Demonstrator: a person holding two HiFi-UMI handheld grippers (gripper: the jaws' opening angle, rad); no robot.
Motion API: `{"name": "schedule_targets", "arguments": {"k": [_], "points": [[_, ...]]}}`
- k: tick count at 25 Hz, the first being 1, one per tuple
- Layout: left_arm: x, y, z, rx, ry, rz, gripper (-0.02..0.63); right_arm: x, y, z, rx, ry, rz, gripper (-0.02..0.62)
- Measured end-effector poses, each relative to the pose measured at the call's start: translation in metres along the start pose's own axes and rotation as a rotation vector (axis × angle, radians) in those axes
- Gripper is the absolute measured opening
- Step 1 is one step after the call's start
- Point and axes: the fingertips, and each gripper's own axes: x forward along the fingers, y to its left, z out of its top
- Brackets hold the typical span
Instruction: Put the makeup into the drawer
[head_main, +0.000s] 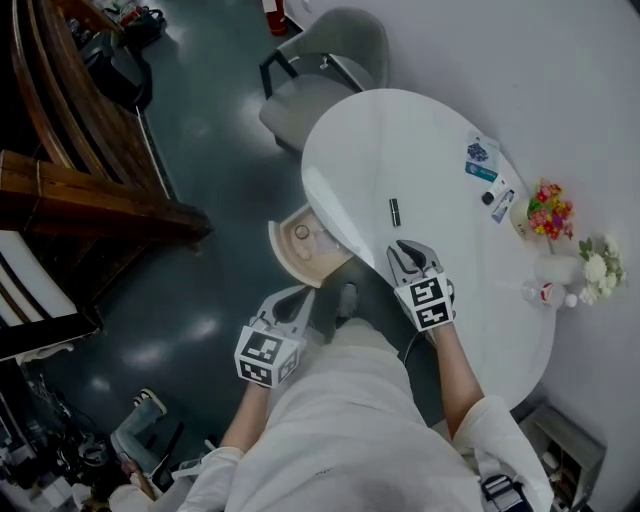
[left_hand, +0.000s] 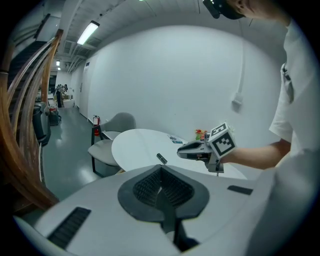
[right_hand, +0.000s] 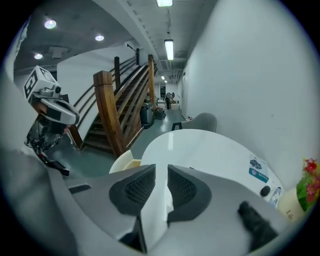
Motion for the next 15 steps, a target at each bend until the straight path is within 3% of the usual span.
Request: {"name": "schedule_targets", "arguments": {"k": [8,15], "points": [[0.009,0.011,-0.009,-0.037,0.043,-0.001,0.008,0.052,-0.041,-0.015,0.004,0.078,-0.057,0.146],[0.025,0.023,-0.032,-0.06,0.093,-0.018,0.008,0.1,-0.069,-0.037,0.007,0.14,-0.099,0.153]]}}
